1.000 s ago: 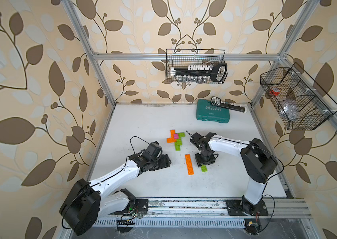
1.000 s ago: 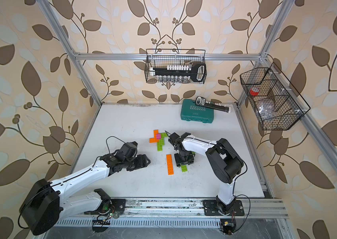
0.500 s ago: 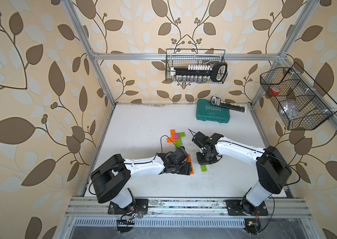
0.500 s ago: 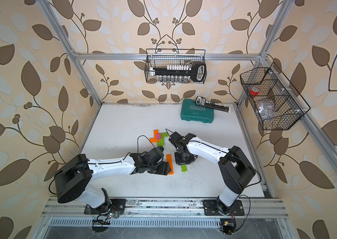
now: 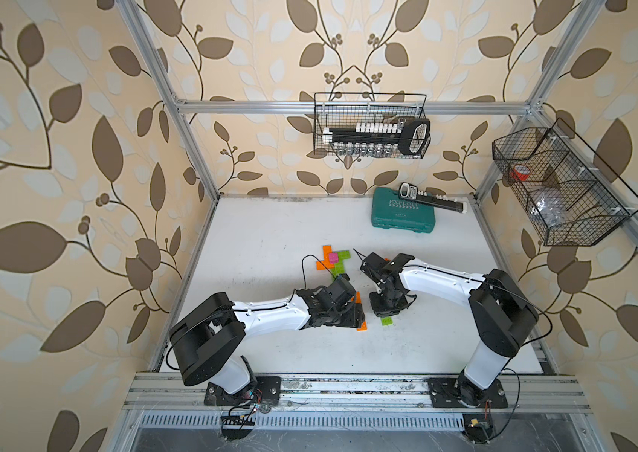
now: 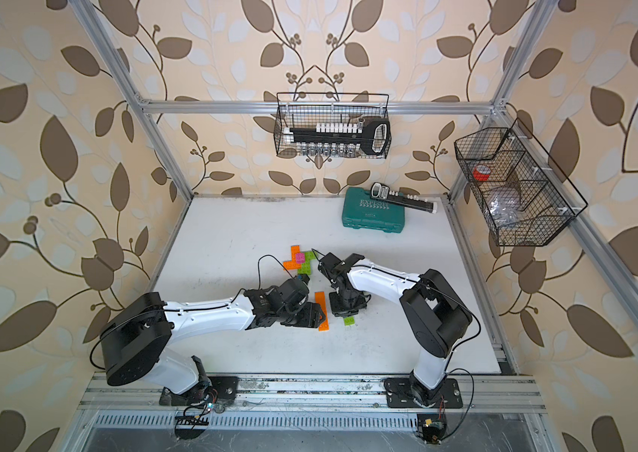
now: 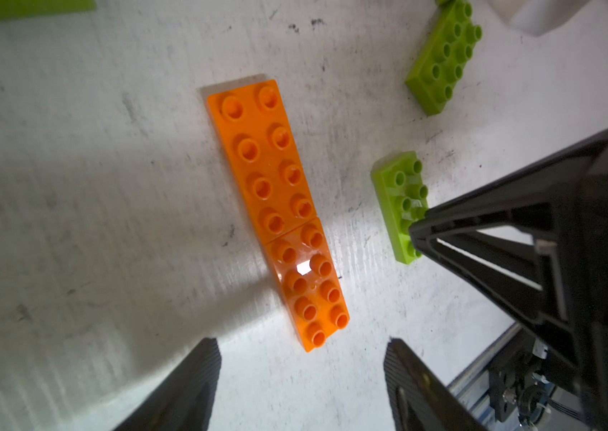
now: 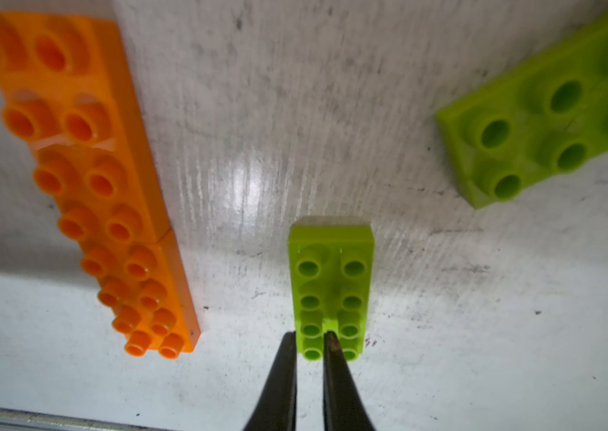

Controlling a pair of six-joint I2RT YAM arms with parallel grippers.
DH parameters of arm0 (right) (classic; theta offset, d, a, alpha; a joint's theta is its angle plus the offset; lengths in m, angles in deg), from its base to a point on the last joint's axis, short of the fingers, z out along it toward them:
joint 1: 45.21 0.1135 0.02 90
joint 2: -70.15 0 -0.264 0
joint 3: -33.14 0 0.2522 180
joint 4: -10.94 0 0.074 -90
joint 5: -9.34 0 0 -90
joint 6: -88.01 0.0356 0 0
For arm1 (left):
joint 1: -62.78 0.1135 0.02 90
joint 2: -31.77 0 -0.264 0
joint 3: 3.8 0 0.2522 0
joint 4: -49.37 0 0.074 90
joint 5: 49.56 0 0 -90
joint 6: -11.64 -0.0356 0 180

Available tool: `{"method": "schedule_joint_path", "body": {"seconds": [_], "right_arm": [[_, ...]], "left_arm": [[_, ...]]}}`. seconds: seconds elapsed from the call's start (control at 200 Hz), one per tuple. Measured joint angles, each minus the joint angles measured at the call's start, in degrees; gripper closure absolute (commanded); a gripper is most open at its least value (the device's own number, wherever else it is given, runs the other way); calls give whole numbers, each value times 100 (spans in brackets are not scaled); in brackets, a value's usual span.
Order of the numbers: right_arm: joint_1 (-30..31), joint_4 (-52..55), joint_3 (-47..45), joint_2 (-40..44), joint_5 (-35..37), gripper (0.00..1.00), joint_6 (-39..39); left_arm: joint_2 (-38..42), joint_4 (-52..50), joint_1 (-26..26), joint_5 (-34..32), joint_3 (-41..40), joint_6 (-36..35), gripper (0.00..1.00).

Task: Assemble a small pinwheel with lego
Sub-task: Pick up the lego brick from the center of the board.

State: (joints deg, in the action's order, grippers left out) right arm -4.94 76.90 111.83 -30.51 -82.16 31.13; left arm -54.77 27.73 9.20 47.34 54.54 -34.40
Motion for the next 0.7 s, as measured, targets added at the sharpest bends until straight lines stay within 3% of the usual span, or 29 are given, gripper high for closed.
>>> {"method": "schedule_joint_path", "body": {"seconds": [0.345, 0.705], "right_arm": [[0, 11, 39, -225, 24, 88, -13], [0, 74, 149, -326, 35, 87, -37]], "left_arm": [[557, 229, 131, 11, -354, 17, 28], [1360, 710, 844, 295, -916, 146, 28]]}}
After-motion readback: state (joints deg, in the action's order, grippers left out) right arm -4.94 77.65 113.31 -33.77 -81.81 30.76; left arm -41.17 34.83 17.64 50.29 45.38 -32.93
